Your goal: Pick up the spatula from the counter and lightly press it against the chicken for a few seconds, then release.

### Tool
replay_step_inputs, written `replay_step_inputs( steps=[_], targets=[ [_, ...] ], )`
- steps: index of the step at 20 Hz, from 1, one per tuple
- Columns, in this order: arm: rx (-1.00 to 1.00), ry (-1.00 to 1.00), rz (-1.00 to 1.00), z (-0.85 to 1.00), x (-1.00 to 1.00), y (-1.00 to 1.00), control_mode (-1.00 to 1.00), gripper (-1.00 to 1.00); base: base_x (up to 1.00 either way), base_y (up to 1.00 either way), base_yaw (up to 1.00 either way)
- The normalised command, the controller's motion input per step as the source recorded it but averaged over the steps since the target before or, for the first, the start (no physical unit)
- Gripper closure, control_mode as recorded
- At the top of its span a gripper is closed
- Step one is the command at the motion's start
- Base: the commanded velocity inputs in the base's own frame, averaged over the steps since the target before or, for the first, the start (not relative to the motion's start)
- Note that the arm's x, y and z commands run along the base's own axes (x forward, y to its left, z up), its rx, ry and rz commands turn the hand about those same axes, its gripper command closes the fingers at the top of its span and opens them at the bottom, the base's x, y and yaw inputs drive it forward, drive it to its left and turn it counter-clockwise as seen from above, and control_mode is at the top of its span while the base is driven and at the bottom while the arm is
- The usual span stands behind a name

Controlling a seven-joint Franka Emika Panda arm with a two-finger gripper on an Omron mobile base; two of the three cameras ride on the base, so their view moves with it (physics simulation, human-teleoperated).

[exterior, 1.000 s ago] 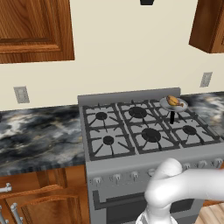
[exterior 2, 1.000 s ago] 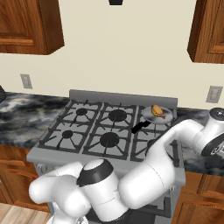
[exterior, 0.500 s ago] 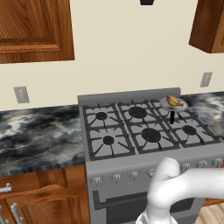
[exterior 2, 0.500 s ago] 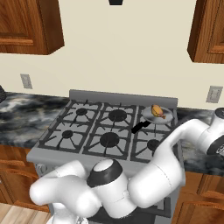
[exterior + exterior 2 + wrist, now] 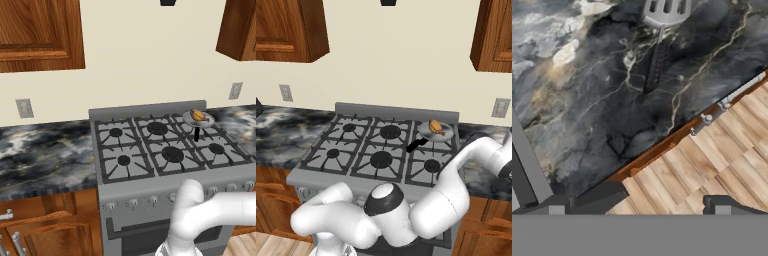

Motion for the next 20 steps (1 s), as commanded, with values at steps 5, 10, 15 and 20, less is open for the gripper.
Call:
replay_step_inputs(
  steps=[5,10,15,20],
  targets=[
    [0.0,-0.07,0.0,-0.08,0.06,0.0,-1.0,-1.0,0.0,0.0,0.0],
    [0.0,-0.1,0.0,-0.03,0.12,0.0,-1.0,-1.0,0.0,0.0,0.0],
    [0.0,-0.07,-0.01,-0.11,0.11,0.0,-1.0,-1.0,0.0,0.0,0.0],
    [-0.02,0.0,-0.03,-0.12,0.12,-0.02,-1.0,-1.0,0.0,0.0,0.0]
  ],
)
